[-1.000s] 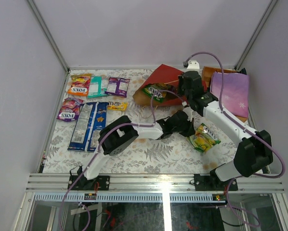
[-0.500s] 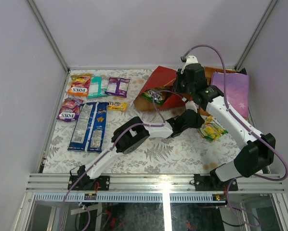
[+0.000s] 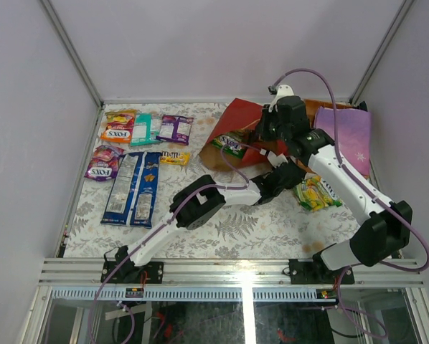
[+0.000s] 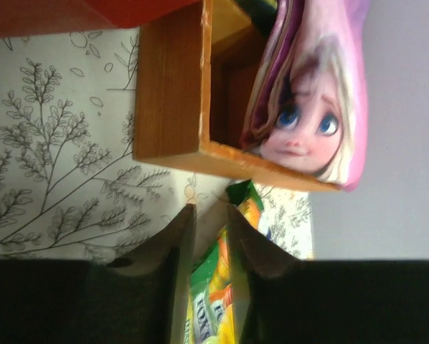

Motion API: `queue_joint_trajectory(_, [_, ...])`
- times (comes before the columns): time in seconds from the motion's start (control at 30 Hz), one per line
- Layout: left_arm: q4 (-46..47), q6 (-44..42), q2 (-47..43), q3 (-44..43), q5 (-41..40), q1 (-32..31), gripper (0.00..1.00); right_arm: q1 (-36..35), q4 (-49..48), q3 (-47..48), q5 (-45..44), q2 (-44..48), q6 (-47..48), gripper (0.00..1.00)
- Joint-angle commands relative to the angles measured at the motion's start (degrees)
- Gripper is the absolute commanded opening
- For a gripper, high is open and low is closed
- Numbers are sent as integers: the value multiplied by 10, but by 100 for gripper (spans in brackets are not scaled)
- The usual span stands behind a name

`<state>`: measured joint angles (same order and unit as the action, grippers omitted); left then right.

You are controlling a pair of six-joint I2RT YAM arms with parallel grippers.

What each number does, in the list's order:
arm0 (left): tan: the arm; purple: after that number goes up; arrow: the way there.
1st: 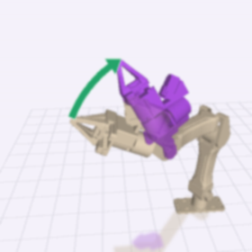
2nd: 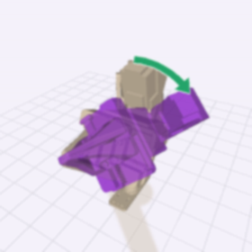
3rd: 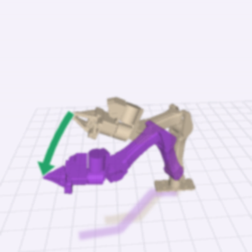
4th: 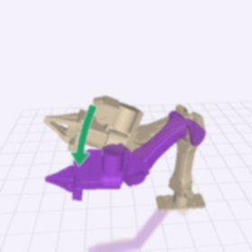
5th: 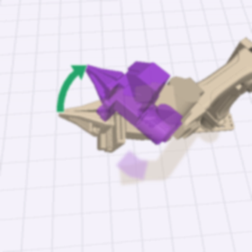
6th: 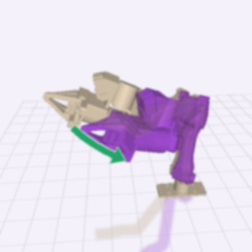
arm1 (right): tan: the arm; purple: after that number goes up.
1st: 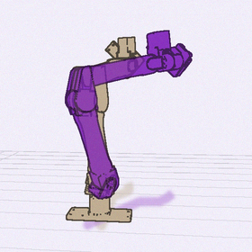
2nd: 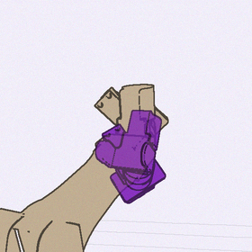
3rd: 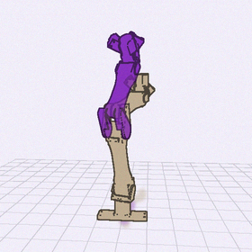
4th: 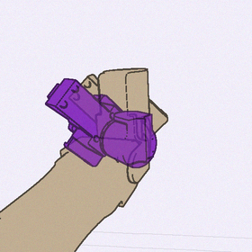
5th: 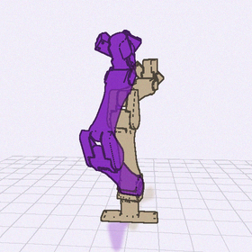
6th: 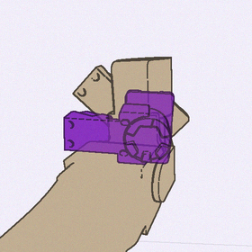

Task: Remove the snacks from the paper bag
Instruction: Move the snack to the center of the board.

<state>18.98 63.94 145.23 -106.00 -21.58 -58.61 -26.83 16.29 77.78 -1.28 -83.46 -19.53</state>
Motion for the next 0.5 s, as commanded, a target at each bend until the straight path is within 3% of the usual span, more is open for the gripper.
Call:
queue_joint_trajectory(0.0, [63,-15,-20,33,23,-8,42,2,-29,-4,14,34,0,0])
queue_joint_trajectory(0.07, [72,-44,-40,52,26,-8,75,2,-33,-4,21,36,0,0])
queue_joint_trajectory(0.1, [81,-64,-53,64,27,-8,97,2,-35,-4,24,38,1,0])
queue_joint_trajectory(0.13, [97,-87,-70,80,32,-7,100,2,-36,-5,27,39,3,0])
queue_joint_trajectory(0.47, [267,-376,-293,338,113,-1,100,2,-101,-51,-2,84,6,0])
